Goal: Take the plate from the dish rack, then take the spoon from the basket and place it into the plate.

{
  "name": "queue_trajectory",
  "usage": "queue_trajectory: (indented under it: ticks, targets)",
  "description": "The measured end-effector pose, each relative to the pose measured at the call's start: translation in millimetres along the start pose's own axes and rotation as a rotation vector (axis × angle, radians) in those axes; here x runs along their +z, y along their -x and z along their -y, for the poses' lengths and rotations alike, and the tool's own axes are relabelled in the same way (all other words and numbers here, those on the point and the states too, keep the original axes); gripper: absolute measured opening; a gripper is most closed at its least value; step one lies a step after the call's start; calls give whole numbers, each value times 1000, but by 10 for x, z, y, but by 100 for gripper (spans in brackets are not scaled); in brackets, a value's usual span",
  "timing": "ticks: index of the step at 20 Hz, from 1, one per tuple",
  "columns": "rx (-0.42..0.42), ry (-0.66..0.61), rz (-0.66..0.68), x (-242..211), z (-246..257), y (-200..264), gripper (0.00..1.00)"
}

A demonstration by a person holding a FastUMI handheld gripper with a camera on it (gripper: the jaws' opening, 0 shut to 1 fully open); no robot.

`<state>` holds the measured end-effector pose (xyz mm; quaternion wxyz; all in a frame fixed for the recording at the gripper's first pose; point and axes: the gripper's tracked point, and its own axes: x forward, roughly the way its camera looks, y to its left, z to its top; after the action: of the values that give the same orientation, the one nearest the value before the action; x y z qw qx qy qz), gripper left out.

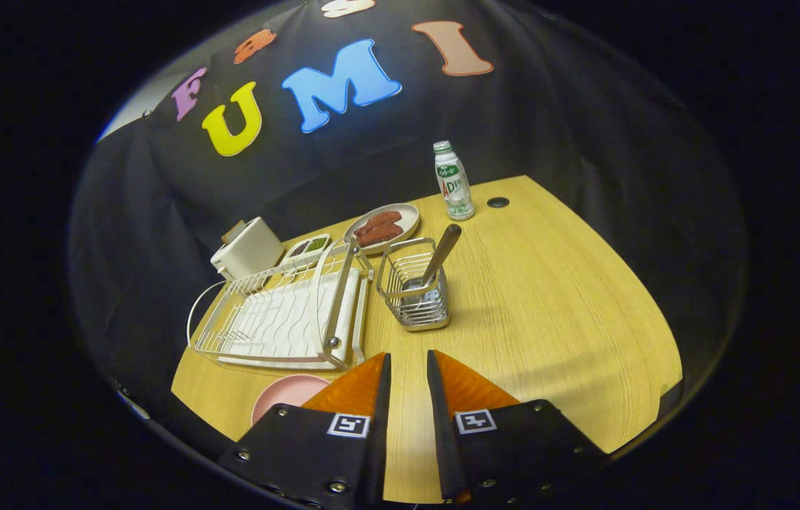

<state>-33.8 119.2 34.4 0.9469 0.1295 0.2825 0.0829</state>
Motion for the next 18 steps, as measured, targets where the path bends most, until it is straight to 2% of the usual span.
queue_trajectory:
  ticks: [8, 13, 18]
  targets:
    - [-62, 92, 240, 560, 373, -266, 29]
    - [-12, 74, 266, 728, 391, -618, 30]
    - [-8, 99, 284, 859, 363, -799, 30]
